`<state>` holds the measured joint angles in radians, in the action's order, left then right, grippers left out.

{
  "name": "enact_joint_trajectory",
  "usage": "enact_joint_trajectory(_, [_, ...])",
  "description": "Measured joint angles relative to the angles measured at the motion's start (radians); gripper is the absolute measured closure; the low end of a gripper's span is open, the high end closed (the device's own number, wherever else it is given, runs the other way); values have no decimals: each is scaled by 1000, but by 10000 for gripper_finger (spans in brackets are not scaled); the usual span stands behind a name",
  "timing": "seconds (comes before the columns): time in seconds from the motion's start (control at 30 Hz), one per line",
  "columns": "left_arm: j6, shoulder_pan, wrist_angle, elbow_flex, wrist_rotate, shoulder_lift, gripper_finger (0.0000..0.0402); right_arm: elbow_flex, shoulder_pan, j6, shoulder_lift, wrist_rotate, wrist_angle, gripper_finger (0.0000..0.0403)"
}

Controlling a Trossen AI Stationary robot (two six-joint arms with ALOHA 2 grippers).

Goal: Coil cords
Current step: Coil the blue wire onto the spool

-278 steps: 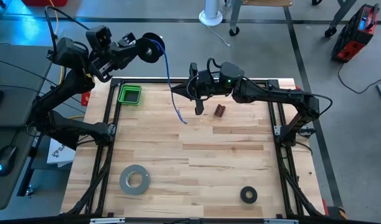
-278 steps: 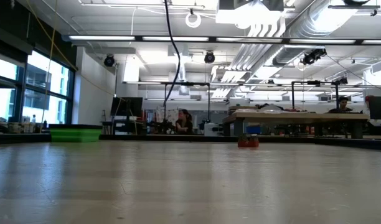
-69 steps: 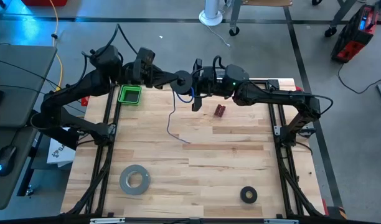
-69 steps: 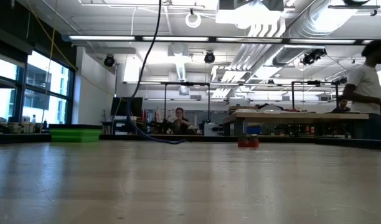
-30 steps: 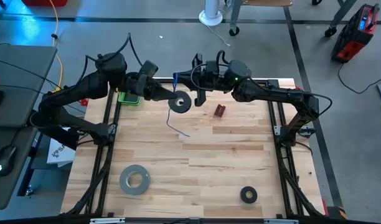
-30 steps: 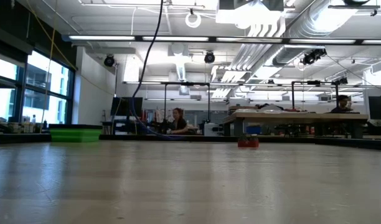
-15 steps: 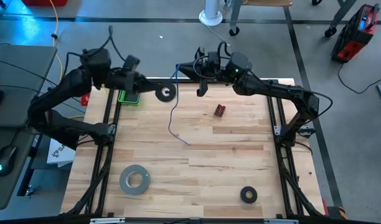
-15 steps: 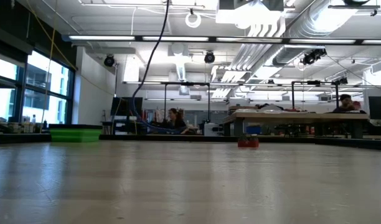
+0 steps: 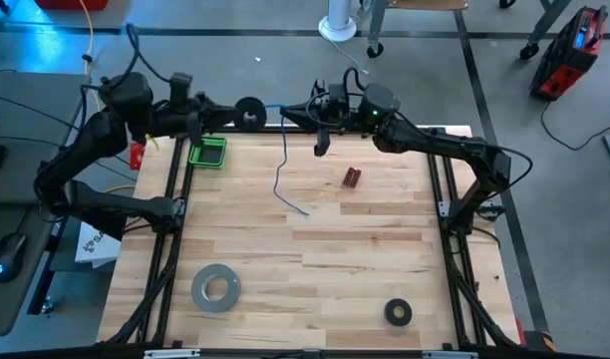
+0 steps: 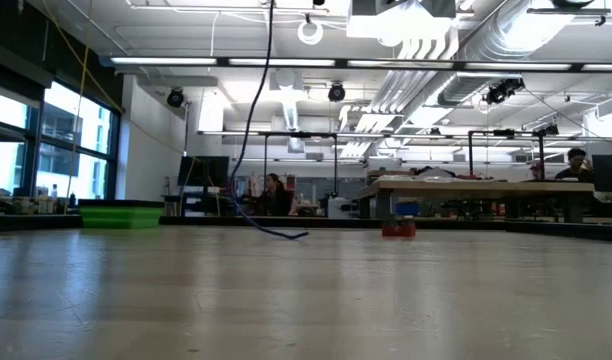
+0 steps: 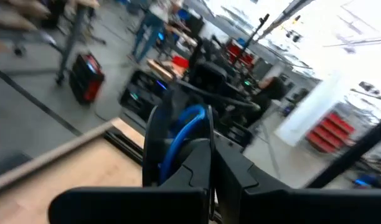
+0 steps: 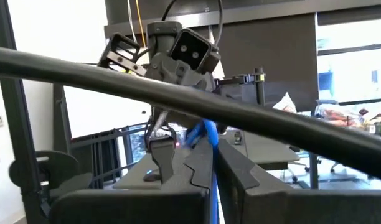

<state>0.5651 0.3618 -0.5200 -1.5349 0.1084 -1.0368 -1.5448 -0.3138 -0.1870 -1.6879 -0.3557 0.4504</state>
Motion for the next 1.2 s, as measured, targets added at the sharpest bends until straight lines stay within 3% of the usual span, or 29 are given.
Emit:
enact_joint_trajectory(0.2, [-104,0,51,0,-90,16,401,0,2,-19,0,0,1,403])
enact_joint_trajectory(0.5, [-76,-1,238,1,-84,-6,401,0,6,-70,0,4,5,398])
enact_joint_trajectory(0.77, [-72,0,329,-1,-89,-15,401,2,12,-86,1,9,-51,343])
enact_joint_trajectory(0.97, [-72,0,348,-1,-82,-26,401,2,21,-67,1,71,-67,312])
enact_joint_trajectory(1.2, [-47,0,402,-1,-2,-15,401,2,18,4,1,94,-125,288])
